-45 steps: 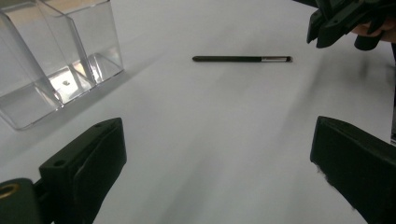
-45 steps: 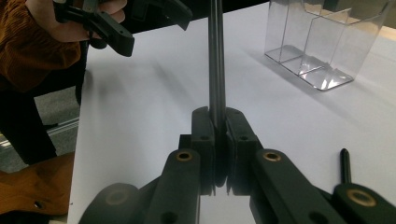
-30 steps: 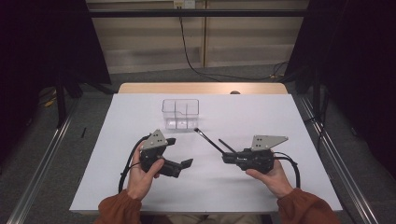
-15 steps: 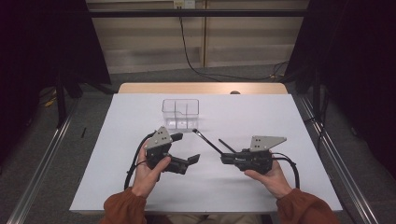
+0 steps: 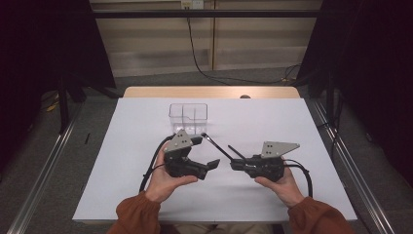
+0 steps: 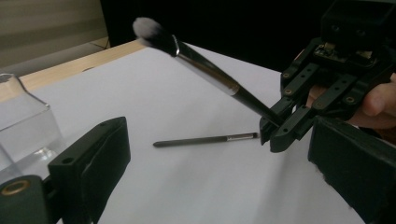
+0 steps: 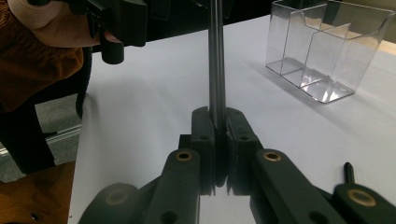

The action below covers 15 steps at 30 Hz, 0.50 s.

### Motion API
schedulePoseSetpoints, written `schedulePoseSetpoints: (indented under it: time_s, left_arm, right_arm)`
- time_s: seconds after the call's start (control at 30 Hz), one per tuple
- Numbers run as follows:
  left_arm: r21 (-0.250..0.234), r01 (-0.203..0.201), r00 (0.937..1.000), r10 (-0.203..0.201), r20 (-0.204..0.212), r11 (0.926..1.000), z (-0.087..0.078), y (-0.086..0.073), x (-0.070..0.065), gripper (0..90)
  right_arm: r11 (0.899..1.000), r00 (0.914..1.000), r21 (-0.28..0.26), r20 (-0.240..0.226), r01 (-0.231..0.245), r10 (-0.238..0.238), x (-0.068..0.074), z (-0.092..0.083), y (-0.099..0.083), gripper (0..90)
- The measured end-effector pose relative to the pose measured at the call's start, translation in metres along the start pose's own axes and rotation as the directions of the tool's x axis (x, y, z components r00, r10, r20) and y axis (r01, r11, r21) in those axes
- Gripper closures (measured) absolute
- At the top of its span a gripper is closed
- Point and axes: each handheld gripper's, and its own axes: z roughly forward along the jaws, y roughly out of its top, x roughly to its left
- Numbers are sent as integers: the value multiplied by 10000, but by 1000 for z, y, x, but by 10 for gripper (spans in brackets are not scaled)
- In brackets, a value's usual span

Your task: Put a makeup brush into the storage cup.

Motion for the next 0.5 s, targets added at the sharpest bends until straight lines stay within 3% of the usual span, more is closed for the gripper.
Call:
schedulePoseSetpoints:
  time_s: [0.03,0.17,0.4,0.5]
  left_arm:
    - [40,-155,9999,155,-45,9999,1,1,-1,70]
    - [73,-81,10000,81,4,9999,5,5,-3,127]
    - [1,201,9998,-201,95,9998,10,10,-4,311]
    - [-92,379,9992,-378,118,9992,12,11,-4,345]
  right_arm:
    - [10000,10000,-11,2,3,-3,0,0,0,839]
    - [10000,10000,-40,35,23,-23,0,0,0,839]
    - [9999,9999,-80,82,65,-65,0,0,0,839]
    - [10000,9999,-79,124,56,-55,-1,-1,0,839]
